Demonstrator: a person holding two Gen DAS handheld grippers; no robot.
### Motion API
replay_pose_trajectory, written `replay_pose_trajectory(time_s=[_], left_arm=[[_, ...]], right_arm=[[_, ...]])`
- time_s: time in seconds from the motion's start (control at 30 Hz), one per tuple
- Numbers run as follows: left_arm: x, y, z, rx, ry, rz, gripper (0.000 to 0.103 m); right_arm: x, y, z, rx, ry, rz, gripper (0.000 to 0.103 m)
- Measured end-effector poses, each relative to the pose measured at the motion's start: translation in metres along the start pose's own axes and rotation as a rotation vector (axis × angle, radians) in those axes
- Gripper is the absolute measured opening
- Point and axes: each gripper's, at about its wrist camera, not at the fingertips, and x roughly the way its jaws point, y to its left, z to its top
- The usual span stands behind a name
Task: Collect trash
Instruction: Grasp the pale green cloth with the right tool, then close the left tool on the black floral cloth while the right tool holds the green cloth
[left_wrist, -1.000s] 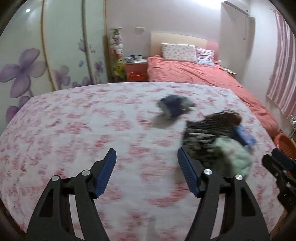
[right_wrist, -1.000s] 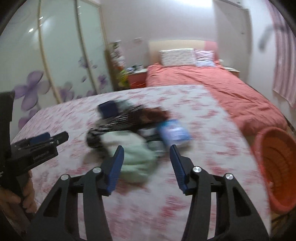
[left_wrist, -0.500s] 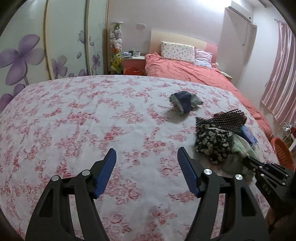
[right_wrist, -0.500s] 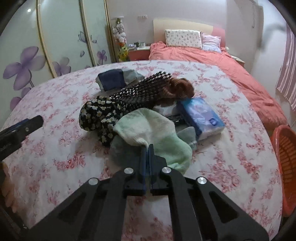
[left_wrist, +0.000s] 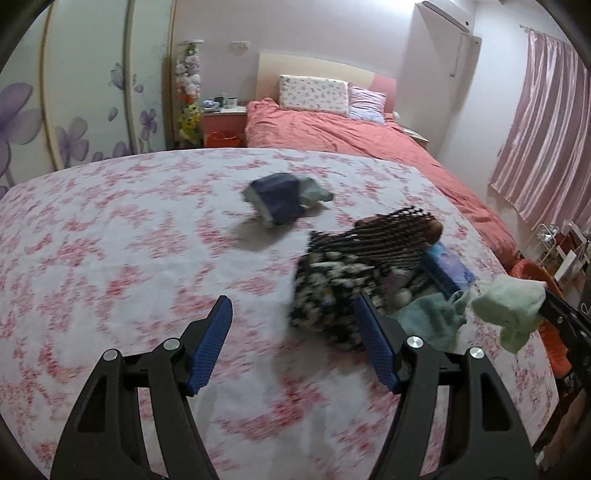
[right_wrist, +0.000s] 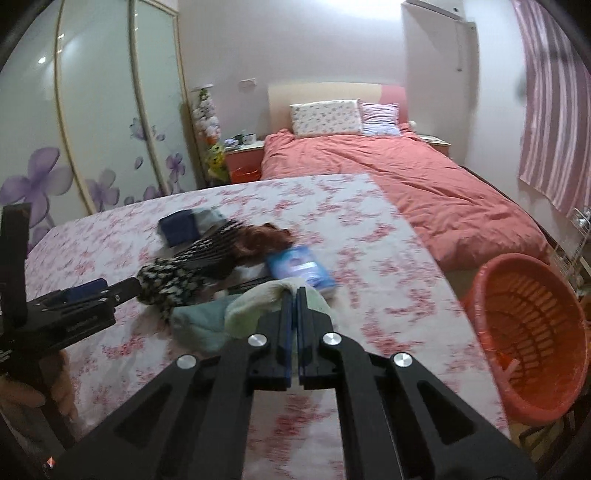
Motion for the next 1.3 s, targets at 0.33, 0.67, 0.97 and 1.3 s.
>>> replay_pose_trajectory(time_s=[0.33,0.67,0.97,1.3], left_arm=[[0.022,-0.024,0.006,0.016,0.049,0.011,0.068],[0.040,-0.028,0.004,-0.006,0.101,0.021,0.062],[0.026,-0.017,0.004,-0.018,0.070,0.000,0.025],[-0.012,-0.008,0.010,-0.005,0.006,0.011,0.025]], right_arm=[[0.001,-0.032,-0.006,0.041,0.011,-0.025,0.003],[0.005,-0.043,-0.010,0.064,0.020,-0.031,0.003],[-0.003,-0.056,-0.007,0.085,-0.001,-0.041,0.003],[-0.018,-0.058,-0.002,0.100,-0.038,-0.033,0.003]])
